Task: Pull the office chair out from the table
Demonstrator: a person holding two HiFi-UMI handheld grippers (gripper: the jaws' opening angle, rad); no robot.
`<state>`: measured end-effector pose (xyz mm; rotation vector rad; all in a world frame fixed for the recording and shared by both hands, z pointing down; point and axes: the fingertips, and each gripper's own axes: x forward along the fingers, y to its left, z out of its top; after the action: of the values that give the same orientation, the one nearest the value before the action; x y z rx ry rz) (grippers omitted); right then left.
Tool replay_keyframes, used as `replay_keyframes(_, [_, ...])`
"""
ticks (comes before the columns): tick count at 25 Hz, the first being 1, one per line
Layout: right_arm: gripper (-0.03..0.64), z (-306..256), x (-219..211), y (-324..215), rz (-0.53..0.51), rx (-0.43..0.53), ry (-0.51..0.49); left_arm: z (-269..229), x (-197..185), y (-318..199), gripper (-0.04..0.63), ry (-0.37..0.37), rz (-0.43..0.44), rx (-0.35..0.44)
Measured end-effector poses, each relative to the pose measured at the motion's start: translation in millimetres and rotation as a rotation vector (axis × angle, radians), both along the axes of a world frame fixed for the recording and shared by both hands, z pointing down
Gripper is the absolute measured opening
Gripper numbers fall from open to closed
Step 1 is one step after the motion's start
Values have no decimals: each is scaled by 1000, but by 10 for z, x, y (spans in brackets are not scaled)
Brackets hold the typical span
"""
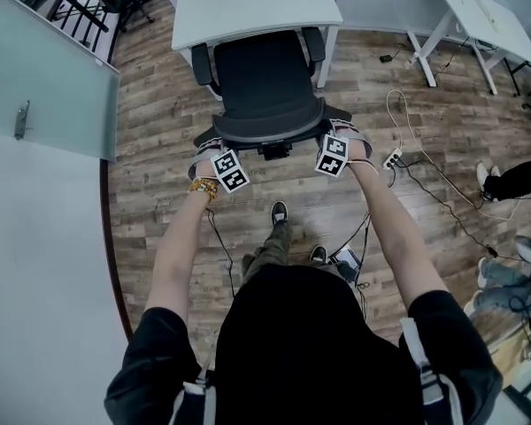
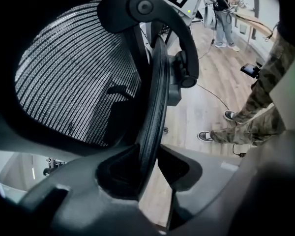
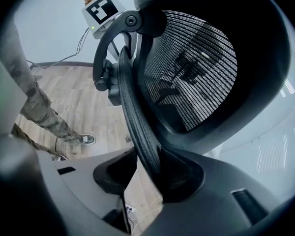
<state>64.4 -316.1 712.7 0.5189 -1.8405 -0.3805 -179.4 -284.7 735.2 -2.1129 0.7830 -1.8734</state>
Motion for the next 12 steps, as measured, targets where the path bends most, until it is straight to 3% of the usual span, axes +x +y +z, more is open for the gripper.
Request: replay_keyframes(12, [135,38,13,266,14,-3,13,-7,-19,268,133,1,-7,16])
